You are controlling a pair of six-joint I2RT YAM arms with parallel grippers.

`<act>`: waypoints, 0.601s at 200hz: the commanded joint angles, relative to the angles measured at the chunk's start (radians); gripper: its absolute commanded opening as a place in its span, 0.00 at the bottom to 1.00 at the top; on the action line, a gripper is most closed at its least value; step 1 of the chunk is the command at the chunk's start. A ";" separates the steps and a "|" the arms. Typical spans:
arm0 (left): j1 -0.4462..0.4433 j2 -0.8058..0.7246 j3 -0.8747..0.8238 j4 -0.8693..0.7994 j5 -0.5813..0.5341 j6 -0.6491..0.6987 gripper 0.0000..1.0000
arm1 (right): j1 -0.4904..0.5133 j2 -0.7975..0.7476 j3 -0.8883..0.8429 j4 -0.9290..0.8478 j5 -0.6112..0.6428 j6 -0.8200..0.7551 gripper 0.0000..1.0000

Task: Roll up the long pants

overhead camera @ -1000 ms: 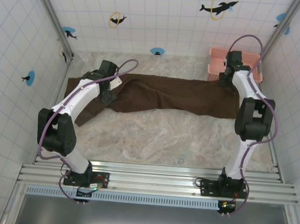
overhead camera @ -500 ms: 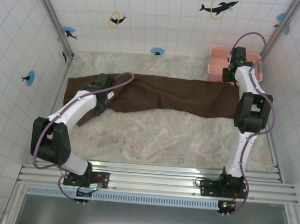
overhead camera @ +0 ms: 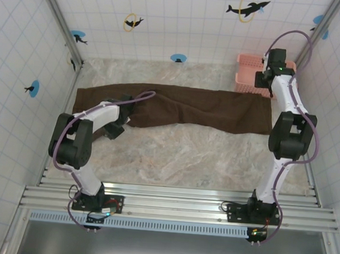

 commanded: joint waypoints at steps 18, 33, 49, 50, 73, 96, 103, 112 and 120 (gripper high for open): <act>0.053 0.122 0.023 0.045 -0.156 -0.035 0.36 | -0.003 -0.110 -0.146 0.082 -0.058 0.008 0.48; 0.077 0.131 0.027 0.077 -0.194 -0.030 0.35 | 0.002 -0.139 -0.199 0.103 -0.064 0.010 0.48; 0.101 0.128 0.024 0.103 -0.205 -0.025 0.36 | 0.006 -0.166 -0.244 0.123 -0.065 0.012 0.48; 0.103 0.126 0.023 0.104 -0.206 -0.025 0.36 | 0.007 -0.168 -0.247 0.124 -0.067 0.012 0.48; 0.128 0.123 0.019 0.122 -0.198 -0.024 0.30 | 0.011 -0.192 -0.280 0.136 -0.073 0.010 0.48; 0.143 0.134 0.030 0.125 -0.186 -0.025 0.01 | 0.019 -0.202 -0.288 0.136 -0.077 0.001 0.47; 0.148 0.138 0.041 0.114 -0.179 -0.028 0.00 | 0.019 -0.204 -0.289 0.137 -0.079 0.000 0.47; 0.149 0.141 0.061 0.088 -0.175 -0.038 0.00 | 0.026 -0.207 -0.293 0.136 -0.078 0.000 0.47; 0.149 0.137 0.083 0.056 -0.161 -0.043 0.00 | 0.029 -0.208 -0.297 0.134 -0.079 -0.001 0.47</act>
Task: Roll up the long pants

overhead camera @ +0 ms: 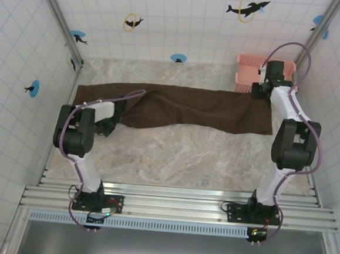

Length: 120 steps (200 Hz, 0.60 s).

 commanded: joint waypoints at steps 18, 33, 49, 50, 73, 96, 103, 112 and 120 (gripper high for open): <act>0.012 -0.039 0.089 -0.105 -0.009 -0.048 0.00 | 0.030 -0.055 -0.034 0.031 -0.003 -0.003 0.47; 0.028 -0.098 0.108 -0.156 -0.020 -0.085 0.00 | 0.045 -0.055 -0.048 0.033 0.002 0.001 0.47; 0.045 -0.164 0.152 -0.190 0.046 -0.099 0.00 | 0.065 -0.047 -0.054 0.026 0.005 0.003 0.47; 0.045 -0.167 0.155 -0.192 0.047 -0.098 0.00 | 0.066 -0.046 -0.053 0.027 0.006 0.003 0.47; 0.048 -0.200 0.274 -0.272 0.060 -0.096 0.00 | 0.101 -0.028 -0.057 0.002 0.031 0.002 0.47; 0.077 -0.195 0.424 -0.307 0.084 -0.074 0.00 | 0.118 -0.015 -0.077 -0.015 0.046 0.023 0.46; 0.093 -0.181 0.472 -0.308 0.094 -0.065 0.00 | 0.120 -0.017 -0.089 -0.017 0.049 0.031 0.46; 0.116 -0.153 0.541 -0.305 0.114 -0.055 0.00 | 0.120 -0.024 -0.111 -0.017 0.045 0.038 0.46; 0.139 -0.114 0.607 -0.305 0.136 -0.049 0.00 | 0.120 -0.038 -0.133 -0.011 0.048 0.044 0.46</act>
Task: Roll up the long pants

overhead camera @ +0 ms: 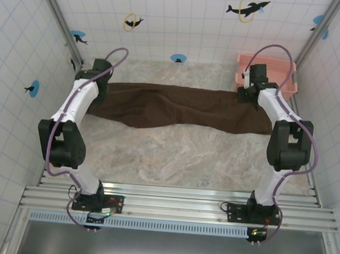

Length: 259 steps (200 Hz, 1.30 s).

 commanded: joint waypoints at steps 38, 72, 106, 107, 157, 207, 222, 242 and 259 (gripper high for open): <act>0.138 0.319 0.451 -0.082 0.107 0.045 0.00 | -0.009 -0.094 -0.103 -0.076 0.049 0.013 0.46; 0.178 0.577 0.699 -0.123 0.119 0.060 0.01 | -0.056 -0.167 -0.144 -0.127 0.034 0.022 0.47; 0.188 0.722 0.829 -0.126 0.108 0.070 0.79 | -0.140 -0.216 -0.189 -0.151 -0.024 0.054 0.52; 0.188 0.722 0.830 -0.125 0.107 0.070 0.81 | -0.141 -0.216 -0.189 -0.152 -0.026 0.054 0.52; 0.148 0.466 0.506 -0.013 0.188 0.046 0.94 | -0.243 -0.145 -0.200 -0.195 -0.104 0.044 0.56; 0.144 0.313 0.154 0.058 0.343 -0.013 0.95 | -0.290 -0.032 -0.240 -0.137 -0.156 0.086 0.45; 0.145 0.320 0.112 0.059 0.318 -0.007 0.95 | -0.301 0.001 -0.253 -0.129 -0.175 0.090 0.39; 0.145 0.324 0.089 0.069 0.310 -0.001 0.95 | -0.314 0.009 -0.294 -0.076 -0.187 0.105 0.39; 0.144 0.329 0.098 0.067 0.314 -0.004 0.95 | -0.320 0.006 -0.319 -0.039 -0.188 0.124 0.39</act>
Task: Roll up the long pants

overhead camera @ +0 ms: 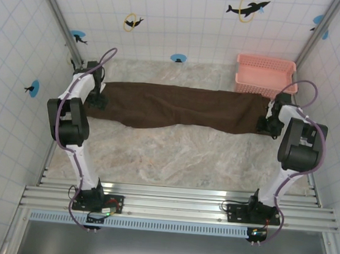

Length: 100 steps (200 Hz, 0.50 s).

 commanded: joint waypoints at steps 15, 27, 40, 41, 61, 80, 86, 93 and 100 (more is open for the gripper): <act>0.007 0.021 0.023 0.003 0.005 -0.018 0.95 | -0.013 0.007 -0.029 0.068 -0.012 0.037 0.39; 0.007 0.032 0.029 -0.005 -0.006 -0.015 0.95 | -0.014 0.007 -0.023 0.063 0.003 0.041 0.39; 0.007 0.033 0.020 0.001 -0.014 -0.016 0.96 | -0.016 -0.005 -0.026 0.063 0.008 0.041 0.39; 0.006 0.032 0.018 0.002 -0.014 -0.015 0.96 | -0.016 -0.007 -0.027 0.064 0.008 0.041 0.39; 0.006 0.030 0.002 0.014 -0.015 -0.012 0.96 | -0.020 -0.034 -0.036 0.070 0.028 0.041 0.40; 0.006 0.036 -0.001 0.017 -0.015 -0.012 0.96 | -0.029 -0.039 -0.028 0.068 0.022 0.040 0.41; 0.007 0.041 -0.001 0.017 -0.017 -0.012 0.96 | -0.031 -0.037 -0.023 0.065 0.022 0.041 0.41; 0.006 0.046 0.001 0.013 -0.018 -0.011 0.96 | -0.034 -0.032 -0.019 0.063 0.023 0.041 0.40; 0.007 0.052 0.002 0.013 -0.022 -0.011 0.96 | -0.037 -0.028 -0.016 0.065 0.022 0.040 0.39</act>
